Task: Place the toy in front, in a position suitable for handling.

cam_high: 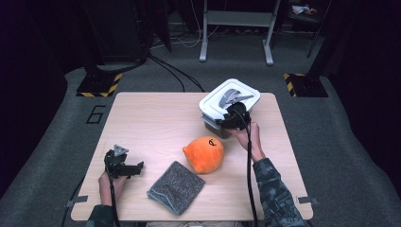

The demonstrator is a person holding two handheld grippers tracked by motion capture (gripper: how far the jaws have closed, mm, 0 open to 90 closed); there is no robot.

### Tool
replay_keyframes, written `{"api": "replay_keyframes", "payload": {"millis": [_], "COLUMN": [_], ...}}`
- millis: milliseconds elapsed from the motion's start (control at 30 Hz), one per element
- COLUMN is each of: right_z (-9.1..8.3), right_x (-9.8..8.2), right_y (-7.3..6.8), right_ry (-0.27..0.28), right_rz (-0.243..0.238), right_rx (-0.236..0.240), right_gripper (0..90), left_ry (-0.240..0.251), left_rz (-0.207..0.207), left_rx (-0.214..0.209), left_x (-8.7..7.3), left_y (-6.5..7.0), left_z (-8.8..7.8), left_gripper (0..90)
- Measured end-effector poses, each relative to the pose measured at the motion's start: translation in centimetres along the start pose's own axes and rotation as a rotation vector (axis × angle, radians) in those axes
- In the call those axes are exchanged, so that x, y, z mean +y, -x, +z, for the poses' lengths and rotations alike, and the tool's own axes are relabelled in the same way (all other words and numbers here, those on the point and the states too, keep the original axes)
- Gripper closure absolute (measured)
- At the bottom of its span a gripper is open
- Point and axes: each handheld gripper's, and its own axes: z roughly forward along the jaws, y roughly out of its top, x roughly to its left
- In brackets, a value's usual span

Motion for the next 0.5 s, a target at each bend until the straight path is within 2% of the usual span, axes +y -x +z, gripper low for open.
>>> {"api": "replay_keyframes", "payload": {"millis": [67,100,133,333,500], "right_z": [0.2,0.3,0.4,0.8,1.5], "right_x": [0.2,0.2,0.3,0.6,1.1], "right_y": [-0.3,-0.2,-0.3,-0.6,-0.7], "right_ry": [-0.003,0.001,0.004,0.007,0.006], "right_rz": [0.007,-0.015,-0.001,0.009,0.004], "right_rx": [-0.011,-0.01,-0.011,-0.02,-0.028], "right_gripper": [52.6,53.7,54.5,55.8,57.2], "left_ry": [0.0,0.0,0.0,0.0,0.0], "left_rz": [0.0,0.0,0.0,0.0,0.0], "left_rx": [0.0,0.0,0.0,0.0,0.0], "left_x": [0.0,0.0,0.0,0.0,0.0], "left_y": [0.0,0.0,0.0,0.0,0.0], "left_z": [0.0,0.0,0.0,0.0,0.0], "left_gripper": [0.2,0.2,0.2,0.2,0.2]}}
